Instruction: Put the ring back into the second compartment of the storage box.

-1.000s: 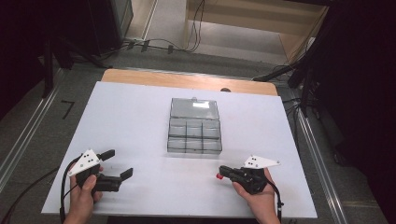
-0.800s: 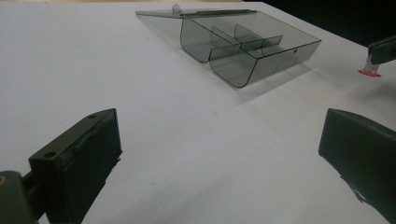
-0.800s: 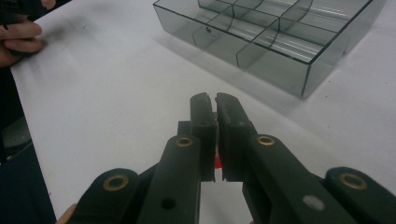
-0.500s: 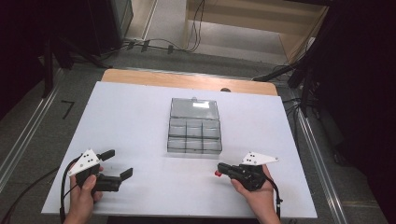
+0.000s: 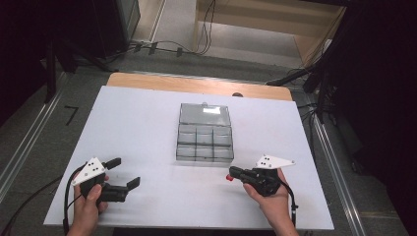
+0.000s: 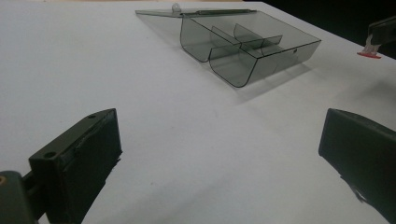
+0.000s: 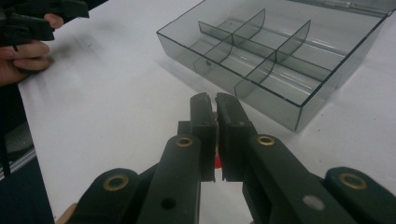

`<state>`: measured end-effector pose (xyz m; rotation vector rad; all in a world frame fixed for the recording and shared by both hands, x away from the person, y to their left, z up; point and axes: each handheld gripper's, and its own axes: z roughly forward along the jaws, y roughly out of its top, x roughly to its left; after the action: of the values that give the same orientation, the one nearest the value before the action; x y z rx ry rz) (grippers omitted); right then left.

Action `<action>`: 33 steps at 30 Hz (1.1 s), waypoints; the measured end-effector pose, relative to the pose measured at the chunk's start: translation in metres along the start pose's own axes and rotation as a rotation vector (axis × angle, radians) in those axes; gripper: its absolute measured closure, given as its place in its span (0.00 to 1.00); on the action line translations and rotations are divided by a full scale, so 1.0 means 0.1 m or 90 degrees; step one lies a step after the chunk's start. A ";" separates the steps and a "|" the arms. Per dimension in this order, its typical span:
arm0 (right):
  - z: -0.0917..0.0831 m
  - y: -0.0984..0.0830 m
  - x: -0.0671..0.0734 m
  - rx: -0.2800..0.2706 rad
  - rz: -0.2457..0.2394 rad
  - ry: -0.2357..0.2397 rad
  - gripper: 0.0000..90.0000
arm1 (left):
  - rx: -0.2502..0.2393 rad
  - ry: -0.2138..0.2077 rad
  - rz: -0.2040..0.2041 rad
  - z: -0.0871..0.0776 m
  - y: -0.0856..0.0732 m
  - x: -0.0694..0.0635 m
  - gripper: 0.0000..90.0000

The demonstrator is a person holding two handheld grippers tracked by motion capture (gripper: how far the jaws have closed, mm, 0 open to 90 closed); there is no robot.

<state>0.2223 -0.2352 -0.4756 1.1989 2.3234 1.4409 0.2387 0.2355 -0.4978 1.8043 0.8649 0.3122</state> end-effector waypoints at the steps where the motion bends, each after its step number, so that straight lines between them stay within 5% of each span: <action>1: 0.00 0.01 0.00 -0.002 0.001 0.000 0.93 | 0.000 0.000 0.000 0.00 0.00 0.00 0.00; 33: 0.09 0.33 -0.03 -0.007 -0.015 0.006 0.93 | 0.002 0.000 0.005 0.00 0.00 -0.01 0.00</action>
<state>0.2466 -0.2238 -0.4542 1.1610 2.3245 1.4539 0.2382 0.2352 -0.4975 1.8105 0.8595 0.3163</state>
